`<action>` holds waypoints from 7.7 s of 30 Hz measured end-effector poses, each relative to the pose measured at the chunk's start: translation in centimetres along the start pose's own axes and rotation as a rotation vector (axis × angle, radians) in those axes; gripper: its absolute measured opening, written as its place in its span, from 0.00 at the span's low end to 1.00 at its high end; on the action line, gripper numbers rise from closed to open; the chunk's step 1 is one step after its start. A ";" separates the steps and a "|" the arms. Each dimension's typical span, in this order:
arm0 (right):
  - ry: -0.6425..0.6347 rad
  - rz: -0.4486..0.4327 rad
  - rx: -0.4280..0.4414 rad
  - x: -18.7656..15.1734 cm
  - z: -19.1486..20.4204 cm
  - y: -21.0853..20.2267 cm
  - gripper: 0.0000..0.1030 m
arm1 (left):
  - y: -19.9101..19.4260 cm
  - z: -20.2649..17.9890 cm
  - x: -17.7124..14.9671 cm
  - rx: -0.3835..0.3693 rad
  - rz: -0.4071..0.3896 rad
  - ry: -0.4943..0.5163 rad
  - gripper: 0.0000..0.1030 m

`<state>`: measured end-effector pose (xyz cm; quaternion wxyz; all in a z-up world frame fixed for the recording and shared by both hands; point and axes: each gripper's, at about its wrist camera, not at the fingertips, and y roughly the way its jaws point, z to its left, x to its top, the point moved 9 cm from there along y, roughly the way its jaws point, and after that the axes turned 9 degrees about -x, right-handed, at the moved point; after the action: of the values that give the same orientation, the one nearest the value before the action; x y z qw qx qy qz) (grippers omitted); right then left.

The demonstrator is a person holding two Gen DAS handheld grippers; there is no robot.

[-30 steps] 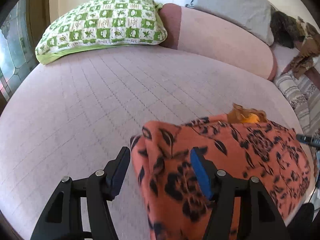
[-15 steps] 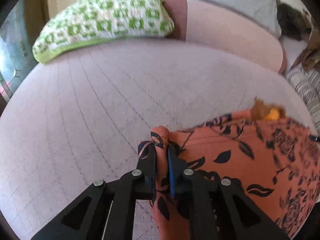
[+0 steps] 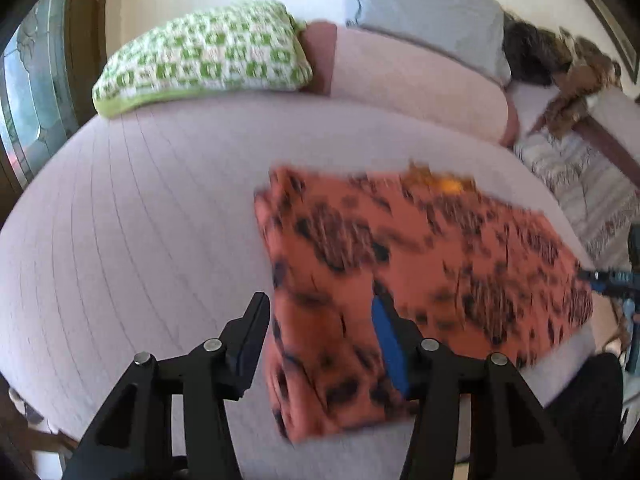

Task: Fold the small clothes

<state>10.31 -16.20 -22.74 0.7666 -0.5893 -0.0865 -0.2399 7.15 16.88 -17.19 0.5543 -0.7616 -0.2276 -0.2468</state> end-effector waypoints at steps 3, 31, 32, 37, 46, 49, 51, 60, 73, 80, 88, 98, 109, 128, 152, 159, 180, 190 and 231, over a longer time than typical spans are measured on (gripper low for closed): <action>-0.008 0.024 -0.013 -1.1 0.3 0.1 0.18 | 0.4 -0.3 -2.2 0.009 0.044 -0.007 0.51; 0.040 -0.020 -0.094 1.9 -2.7 2.0 0.13 | 3.1 -2.6 0.0 0.045 0.046 0.082 0.52; 0.055 -0.038 -0.073 2.4 -2.6 1.2 0.15 | 2.7 -2.7 0.3 0.035 0.034 0.077 0.52; -0.004 -0.115 -0.086 6.5 -1.3 0.4 0.80 | 1.9 -2.9 2.3 0.014 -0.024 0.082 0.54; -0.113 -0.104 -0.189 9.3 0.1 4.1 0.06 | 4.2 -2.3 0.4 0.020 0.020 0.074 0.55; -0.038 -0.060 -0.223 8.6 -2.3 5.7 0.06 | 4.9 -2.2 0.4 0.021 0.025 0.079 0.56; 0.030 -0.079 -0.160 8.4 -3.0 5.6 0.10 | 4.7 -2.3 0.7 0.023 0.031 0.076 0.55; 0.008 -0.165 0.008 7.7 2.0 -1.6 0.54 | 2.1 -1.9 1.1 0.024 -0.018 0.064 0.56; -0.020 -0.132 0.183 1.3 4.1 -4.2 0.69 | 0.0 -0.9 -0.5 0.095 -0.033 0.091 0.62; 0.108 -0.070 0.120 0.3 0.3 -2.2 0.61 | -0.6 1.3 -0.5 0.141 -0.014 -0.031 0.64; 0.370 -0.012 0.093 -1.9 -4.0 -3.0 0.71 | -1.0 -4.8 3.8 0.023 -0.103 0.068 0.65; 0.698 0.030 0.328 -7.4 -2.6 -0.6 0.71 | 5.3 -9.4 4.7 -0.053 -0.060 0.115 0.66; 0.560 -0.093 0.122 -6.1 -2.4 -1.5 0.12 | 8.1 -7.5 1.9 0.028 0.036 0.121 0.66; 0.077 0.013 0.084 10.3 -0.1 6.9 0.14 | 9.0 -6.0 2.7 0.047 0.027 0.095 0.69; 0.249 -0.099 0.156 5.2 -0.1 1.8 0.54 | 1.8 5.3 -3.1 0.026 0.033 -0.202 0.59; 0.178 -0.028 0.112 0.6 -0.2 3.3 0.76 | 1.6 4.3 -4.2 0.003 0.063 -0.190 0.55; -0.008 -0.103 0.122 -0.9 4.4 2.5 0.76 | 7.3 7.5 8.0 -0.080 -0.004 -0.304 0.11; 0.048 -0.093 0.177 -0.4 4.2 0.9 0.77 | 4.8 6.3 8.2 0.040 -0.034 -0.220 0.42; 0.649 0.002 0.274 -7.4 -1.9 -1.7 0.91 | 2.1 -6.5 2.4 0.066 -0.016 0.012 0.74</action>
<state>2.83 -16.32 -24.89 0.8263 -0.3742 0.1307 -0.4002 9.56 10.20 -15.50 0.5785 -0.7395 -0.2387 -0.2480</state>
